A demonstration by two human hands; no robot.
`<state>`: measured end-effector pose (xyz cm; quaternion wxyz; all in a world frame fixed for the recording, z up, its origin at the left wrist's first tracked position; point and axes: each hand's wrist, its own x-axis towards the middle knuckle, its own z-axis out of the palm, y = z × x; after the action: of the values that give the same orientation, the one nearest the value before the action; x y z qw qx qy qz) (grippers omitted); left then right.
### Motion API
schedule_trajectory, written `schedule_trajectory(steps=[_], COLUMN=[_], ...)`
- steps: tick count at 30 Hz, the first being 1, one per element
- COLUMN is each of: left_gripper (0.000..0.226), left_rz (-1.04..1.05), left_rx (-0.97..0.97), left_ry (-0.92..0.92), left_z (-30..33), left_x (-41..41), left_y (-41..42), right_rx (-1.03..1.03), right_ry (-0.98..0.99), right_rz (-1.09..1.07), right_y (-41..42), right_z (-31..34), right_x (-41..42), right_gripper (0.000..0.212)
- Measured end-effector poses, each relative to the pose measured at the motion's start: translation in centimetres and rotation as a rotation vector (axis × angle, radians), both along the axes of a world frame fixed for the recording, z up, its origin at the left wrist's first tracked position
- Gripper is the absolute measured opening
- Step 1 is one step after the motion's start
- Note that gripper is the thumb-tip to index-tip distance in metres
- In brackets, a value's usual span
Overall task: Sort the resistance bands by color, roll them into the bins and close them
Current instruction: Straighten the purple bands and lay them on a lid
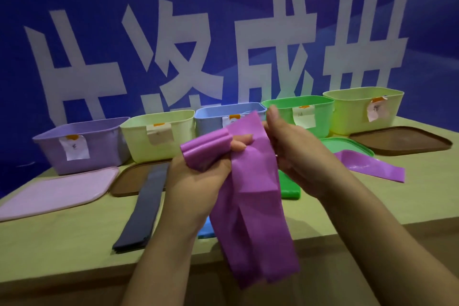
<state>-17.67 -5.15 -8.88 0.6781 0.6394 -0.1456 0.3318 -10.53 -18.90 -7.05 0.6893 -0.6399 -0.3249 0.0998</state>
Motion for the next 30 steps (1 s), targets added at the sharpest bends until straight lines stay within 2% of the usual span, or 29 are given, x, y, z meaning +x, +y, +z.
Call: schedule_trajectory(steps=[4,6,13,15,20,25,30], left_gripper=[0.019,0.020,0.022,0.022,0.016,0.018,0.017], left_rz=[-0.056,-0.054,-0.146,-0.169,-0.172,-0.084,-0.014], left_rx=[0.137,0.166,-0.236,-0.298,-0.287,-0.275,-0.284], left_ry=[-0.009,-0.003,0.104,0.119,0.142,0.294,0.273], left_z=[-0.4,-0.6,-0.6,-0.6,-0.6,-1.5,-1.4], left_x=[-0.4,-0.5,-0.5,-0.5,-0.8,-0.5,-0.3], left_y=[0.6,0.6,0.2,0.5,0.0,-0.5,-0.5], right_rx=[0.204,0.252,0.335,0.368,0.461,0.479,0.516], right_ry=[-0.006,-0.014,-0.064,-0.074,-0.027,0.047,0.113], right_rz=[-0.027,-0.061,-0.107,-0.144,-0.222,-0.203,-0.160], right_y=[0.7,0.9,0.6,0.6,0.9,1.8,1.6], right_z=[1.0,1.2,1.2,1.1,1.8,2.3,1.6], right_x=[-0.4,-0.4,-0.9,-0.8,-0.3,0.2,0.4], right_gripper=[0.020,0.011,0.012,0.010,0.007,0.005,0.005])
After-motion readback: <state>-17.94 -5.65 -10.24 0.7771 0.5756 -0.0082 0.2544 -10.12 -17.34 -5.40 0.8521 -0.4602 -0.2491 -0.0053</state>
